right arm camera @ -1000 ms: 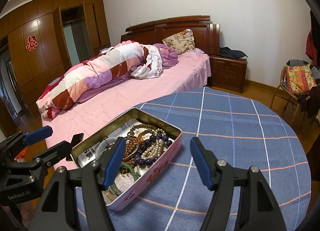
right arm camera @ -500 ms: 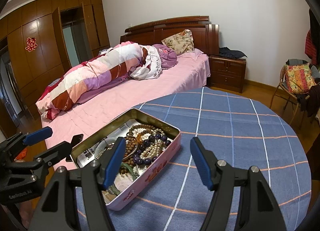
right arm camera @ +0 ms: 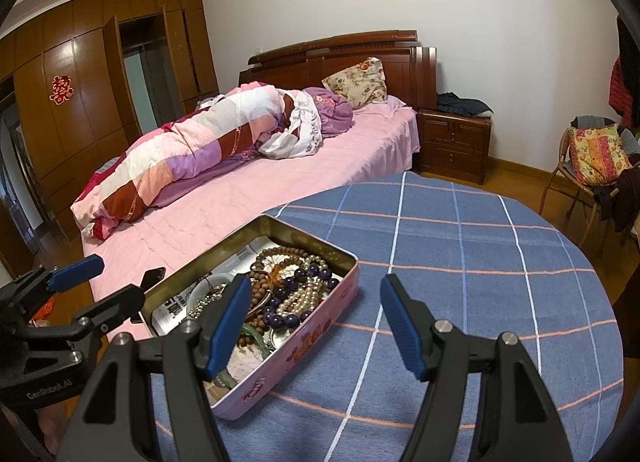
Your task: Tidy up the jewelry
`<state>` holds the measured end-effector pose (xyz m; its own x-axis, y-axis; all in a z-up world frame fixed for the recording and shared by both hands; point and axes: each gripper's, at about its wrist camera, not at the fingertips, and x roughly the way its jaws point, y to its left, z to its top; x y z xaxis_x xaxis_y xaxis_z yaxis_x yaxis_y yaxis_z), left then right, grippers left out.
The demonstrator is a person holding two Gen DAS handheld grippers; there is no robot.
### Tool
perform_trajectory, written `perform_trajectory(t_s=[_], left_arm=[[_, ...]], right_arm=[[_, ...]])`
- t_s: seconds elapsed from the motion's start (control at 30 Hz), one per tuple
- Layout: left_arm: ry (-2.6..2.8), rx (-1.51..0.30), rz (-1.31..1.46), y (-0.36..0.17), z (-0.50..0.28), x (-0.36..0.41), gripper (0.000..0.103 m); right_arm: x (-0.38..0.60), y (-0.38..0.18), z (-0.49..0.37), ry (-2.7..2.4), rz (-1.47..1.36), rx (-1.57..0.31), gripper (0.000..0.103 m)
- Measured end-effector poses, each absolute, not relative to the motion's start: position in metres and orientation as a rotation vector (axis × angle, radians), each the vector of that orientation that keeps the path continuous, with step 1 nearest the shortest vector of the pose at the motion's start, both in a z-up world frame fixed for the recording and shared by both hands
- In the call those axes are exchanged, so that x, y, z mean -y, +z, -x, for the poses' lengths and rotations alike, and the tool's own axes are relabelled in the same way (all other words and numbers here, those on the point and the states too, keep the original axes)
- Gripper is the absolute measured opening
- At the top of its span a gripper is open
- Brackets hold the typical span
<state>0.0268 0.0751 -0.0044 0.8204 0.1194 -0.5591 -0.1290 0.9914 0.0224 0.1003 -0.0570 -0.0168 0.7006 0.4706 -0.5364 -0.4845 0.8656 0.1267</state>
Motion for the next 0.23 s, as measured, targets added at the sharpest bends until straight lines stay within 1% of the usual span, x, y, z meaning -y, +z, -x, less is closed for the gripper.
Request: perform_trajectory(t_s=[0.23], left_arm=[[0.125, -0.595, 0.002, -0.0052, -0.0267, -0.0736, 0.075]], right_arm=[[0.0618, -0.0174, -0.1045, 0.526, 0.022, -0.594, 0.070]])
